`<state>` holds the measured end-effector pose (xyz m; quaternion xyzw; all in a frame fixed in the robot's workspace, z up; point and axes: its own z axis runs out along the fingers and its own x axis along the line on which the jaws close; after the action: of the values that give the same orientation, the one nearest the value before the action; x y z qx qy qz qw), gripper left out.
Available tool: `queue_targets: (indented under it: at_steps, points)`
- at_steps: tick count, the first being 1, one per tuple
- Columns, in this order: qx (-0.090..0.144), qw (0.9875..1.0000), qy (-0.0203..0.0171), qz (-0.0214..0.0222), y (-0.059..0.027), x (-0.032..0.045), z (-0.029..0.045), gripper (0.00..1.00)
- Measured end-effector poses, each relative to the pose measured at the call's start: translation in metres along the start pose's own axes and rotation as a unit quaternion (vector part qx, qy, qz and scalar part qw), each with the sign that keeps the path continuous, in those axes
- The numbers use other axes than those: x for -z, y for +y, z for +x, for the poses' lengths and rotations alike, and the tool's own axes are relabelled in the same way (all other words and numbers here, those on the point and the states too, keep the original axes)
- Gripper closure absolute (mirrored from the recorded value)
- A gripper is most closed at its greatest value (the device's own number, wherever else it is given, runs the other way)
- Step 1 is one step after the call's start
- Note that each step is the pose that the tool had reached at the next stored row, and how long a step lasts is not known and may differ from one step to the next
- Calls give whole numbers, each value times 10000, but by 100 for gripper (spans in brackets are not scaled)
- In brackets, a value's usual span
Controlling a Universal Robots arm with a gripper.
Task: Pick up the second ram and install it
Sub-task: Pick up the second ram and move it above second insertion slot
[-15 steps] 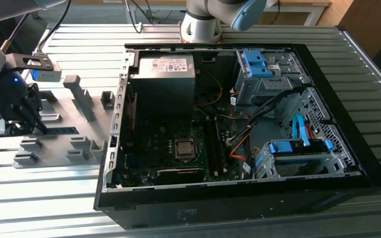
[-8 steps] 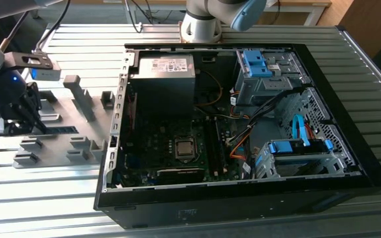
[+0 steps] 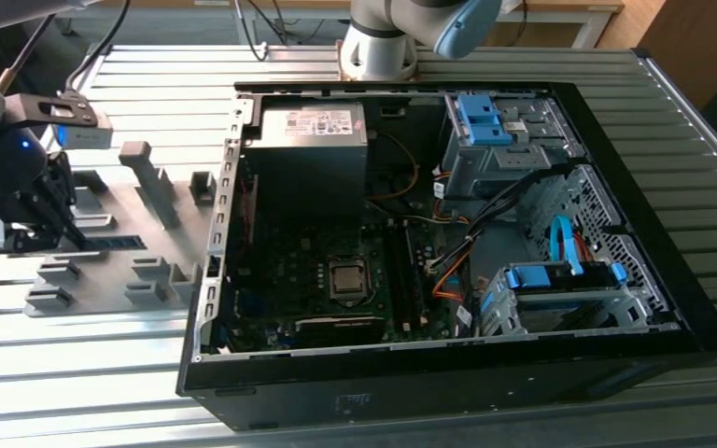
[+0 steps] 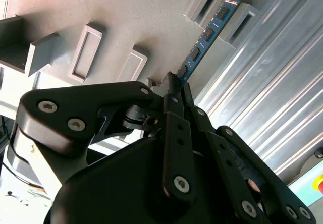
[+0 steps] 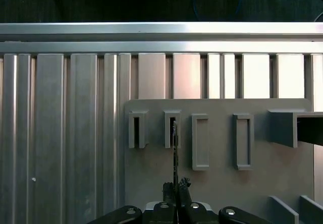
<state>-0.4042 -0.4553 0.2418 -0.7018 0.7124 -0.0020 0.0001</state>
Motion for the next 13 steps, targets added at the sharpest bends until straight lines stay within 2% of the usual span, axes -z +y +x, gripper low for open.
queue_targets:
  at_steps: [13]
  points:
    - [0,10000,0,0,0,72,0,86]
